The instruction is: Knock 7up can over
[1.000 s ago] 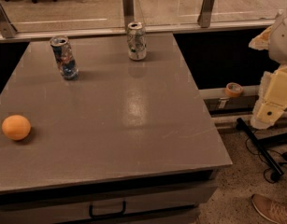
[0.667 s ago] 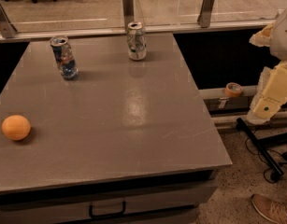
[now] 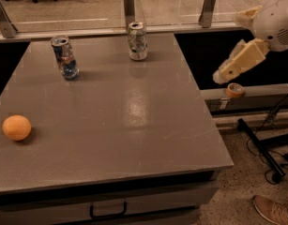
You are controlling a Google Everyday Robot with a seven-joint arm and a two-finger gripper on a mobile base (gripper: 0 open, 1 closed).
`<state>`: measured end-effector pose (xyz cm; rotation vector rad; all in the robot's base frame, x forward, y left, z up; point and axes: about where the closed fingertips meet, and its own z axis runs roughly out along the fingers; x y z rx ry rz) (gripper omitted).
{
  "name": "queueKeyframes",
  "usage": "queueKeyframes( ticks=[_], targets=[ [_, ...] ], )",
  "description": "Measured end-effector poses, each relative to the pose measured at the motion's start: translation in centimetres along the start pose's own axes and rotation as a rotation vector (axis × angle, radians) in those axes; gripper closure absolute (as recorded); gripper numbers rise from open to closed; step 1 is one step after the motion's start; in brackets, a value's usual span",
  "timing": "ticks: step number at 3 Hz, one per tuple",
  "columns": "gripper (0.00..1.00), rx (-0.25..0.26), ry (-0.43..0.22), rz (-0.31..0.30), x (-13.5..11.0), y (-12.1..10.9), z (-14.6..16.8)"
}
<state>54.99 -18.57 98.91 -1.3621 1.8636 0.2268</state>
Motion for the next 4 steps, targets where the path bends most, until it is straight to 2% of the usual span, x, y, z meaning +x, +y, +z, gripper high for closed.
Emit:
queueKeyframes(
  ticks=[1, 2, 3, 4],
  targets=[
    [0.0, 0.008, -0.272, 0.044, -4.4, -3.6, 5.3],
    [0.0, 0.041, -0.431, 0.099, -7.1, -7.3, 10.4],
    [0.0, 0.041, -0.431, 0.099, -7.1, -7.2, 10.4],
    [0.0, 0.027, -0.429, 0.132, -6.1, -6.7, 12.4]
  ],
)
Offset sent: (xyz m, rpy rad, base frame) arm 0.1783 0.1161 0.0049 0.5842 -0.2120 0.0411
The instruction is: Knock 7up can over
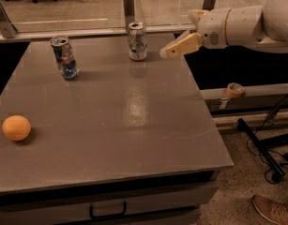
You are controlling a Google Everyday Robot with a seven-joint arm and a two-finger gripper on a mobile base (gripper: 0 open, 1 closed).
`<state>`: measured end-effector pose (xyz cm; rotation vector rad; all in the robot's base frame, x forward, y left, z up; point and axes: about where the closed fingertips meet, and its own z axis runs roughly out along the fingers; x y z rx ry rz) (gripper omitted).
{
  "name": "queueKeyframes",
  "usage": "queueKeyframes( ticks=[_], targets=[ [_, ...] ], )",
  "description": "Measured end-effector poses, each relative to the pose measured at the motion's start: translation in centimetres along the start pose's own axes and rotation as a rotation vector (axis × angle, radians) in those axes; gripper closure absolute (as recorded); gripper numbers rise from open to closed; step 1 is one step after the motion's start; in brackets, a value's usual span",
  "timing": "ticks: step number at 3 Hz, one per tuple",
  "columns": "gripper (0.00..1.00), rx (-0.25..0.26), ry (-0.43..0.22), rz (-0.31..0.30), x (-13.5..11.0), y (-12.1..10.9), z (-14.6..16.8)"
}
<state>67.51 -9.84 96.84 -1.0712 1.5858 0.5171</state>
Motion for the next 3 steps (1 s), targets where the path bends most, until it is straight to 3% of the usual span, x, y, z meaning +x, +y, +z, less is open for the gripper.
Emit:
queueKeyframes(
  ticks=[2, 3],
  targets=[
    [0.0, 0.049, 0.033, 0.025, 3.3, -0.4, 5.4],
    [0.0, 0.045, 0.029, 0.025, 4.3, -0.7, 8.8]
  ],
)
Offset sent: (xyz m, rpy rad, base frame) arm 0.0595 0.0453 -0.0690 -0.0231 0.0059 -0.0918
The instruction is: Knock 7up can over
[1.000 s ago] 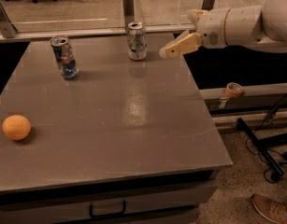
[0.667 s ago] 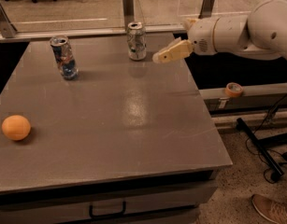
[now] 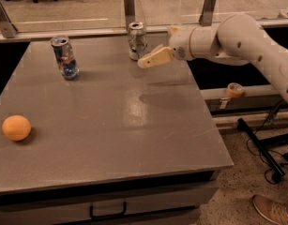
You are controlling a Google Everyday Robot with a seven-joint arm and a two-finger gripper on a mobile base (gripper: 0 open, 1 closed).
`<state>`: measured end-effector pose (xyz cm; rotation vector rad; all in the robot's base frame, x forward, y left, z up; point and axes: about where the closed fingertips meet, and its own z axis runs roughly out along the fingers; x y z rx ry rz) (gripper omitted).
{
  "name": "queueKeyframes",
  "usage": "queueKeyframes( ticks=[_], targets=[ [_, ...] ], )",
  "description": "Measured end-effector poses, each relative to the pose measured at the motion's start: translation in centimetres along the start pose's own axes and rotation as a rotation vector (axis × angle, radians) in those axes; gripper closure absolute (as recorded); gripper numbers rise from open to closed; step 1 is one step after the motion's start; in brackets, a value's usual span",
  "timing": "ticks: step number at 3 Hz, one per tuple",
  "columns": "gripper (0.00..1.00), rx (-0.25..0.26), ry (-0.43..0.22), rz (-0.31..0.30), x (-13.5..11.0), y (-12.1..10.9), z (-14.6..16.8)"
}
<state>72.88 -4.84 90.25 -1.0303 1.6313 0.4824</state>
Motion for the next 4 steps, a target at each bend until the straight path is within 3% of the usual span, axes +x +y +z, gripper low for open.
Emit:
queueKeyframes(
  ticks=[2, 4],
  targets=[
    [0.0, 0.024, -0.023, -0.004, 1.2, -2.1, 5.6],
    [0.41, 0.002, -0.029, -0.008, 0.6, -3.8, 8.3]
  ],
)
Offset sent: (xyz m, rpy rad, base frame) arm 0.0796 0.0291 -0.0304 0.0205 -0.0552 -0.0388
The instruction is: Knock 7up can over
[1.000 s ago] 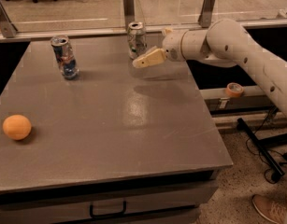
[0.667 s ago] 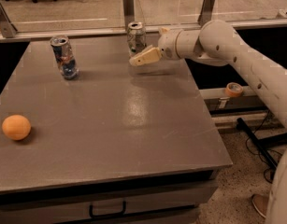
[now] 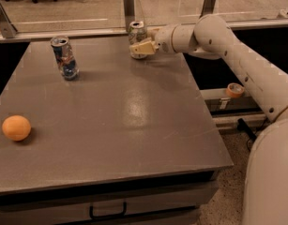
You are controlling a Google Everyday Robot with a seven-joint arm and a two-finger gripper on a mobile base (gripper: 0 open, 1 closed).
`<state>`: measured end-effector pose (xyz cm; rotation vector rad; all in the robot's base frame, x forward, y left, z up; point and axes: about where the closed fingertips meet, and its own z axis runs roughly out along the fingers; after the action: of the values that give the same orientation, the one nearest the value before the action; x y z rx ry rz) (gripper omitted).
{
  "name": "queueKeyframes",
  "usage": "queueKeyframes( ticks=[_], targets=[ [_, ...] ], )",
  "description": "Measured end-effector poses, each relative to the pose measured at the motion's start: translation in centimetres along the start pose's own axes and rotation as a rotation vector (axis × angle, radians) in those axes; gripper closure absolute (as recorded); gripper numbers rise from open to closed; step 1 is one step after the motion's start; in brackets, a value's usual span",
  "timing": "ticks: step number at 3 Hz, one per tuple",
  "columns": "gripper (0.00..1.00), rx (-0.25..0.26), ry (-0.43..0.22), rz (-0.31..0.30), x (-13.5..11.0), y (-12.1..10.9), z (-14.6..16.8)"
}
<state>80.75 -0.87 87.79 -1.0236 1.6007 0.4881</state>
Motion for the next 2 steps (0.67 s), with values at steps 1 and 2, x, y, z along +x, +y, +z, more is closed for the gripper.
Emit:
queueKeyframes(
  ticks=[1, 2],
  targets=[
    [0.65, -0.036, 0.025, -0.016, -0.3, 0.6, -0.1],
    [0.88, -0.077, 0.077, -0.047, -0.8, 1.0, -1.7]
  ],
)
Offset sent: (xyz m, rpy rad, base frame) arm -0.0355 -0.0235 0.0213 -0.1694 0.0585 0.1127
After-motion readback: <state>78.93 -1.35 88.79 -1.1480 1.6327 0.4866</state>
